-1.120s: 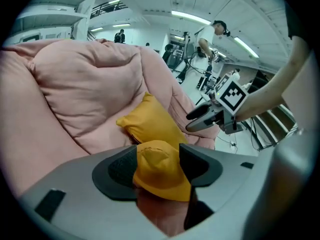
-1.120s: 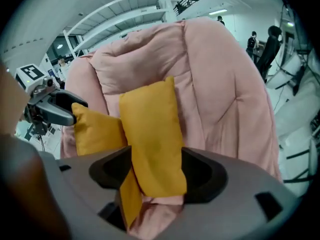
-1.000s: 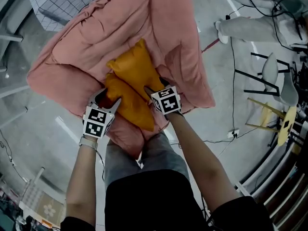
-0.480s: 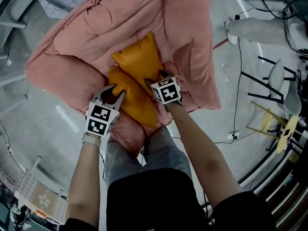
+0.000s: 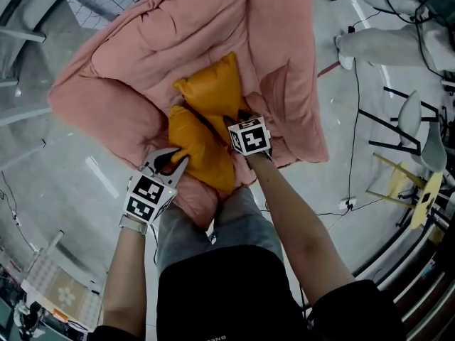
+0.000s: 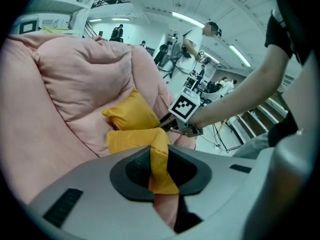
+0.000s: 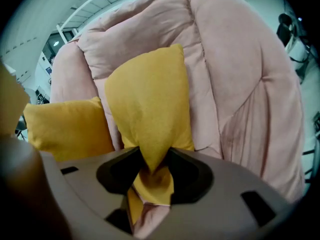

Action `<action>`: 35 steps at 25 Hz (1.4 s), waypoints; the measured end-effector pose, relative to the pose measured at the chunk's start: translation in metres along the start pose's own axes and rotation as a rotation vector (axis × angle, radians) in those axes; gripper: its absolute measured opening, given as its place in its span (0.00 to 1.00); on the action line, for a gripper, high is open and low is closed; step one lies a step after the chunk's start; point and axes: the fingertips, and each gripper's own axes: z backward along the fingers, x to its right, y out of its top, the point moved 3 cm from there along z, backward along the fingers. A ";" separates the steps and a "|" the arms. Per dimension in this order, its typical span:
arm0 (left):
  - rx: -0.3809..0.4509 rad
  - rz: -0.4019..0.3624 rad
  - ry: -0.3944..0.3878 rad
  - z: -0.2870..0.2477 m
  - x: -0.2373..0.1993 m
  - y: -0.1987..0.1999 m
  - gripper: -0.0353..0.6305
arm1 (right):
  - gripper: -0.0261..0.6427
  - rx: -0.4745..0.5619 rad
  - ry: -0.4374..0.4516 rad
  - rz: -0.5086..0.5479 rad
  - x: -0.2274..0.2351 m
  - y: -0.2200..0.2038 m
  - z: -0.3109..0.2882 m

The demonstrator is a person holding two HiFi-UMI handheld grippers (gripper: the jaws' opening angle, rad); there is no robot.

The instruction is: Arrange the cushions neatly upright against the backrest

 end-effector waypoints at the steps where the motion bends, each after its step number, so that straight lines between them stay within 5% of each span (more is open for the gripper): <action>1: -0.003 -0.019 -0.006 0.007 0.006 -0.001 0.16 | 0.30 0.006 -0.003 -0.008 0.000 -0.001 0.004; 20: 0.079 -0.208 0.125 0.181 0.033 0.018 0.15 | 0.28 0.228 -0.142 -0.384 0.021 -0.014 0.099; 29: 0.132 -0.251 0.272 0.262 0.018 0.039 0.15 | 0.25 0.280 -0.125 -0.675 0.009 -0.035 0.105; 35: 0.143 -0.239 0.316 0.278 0.010 0.036 0.15 | 0.23 0.358 -0.090 -0.975 -0.001 -0.049 0.098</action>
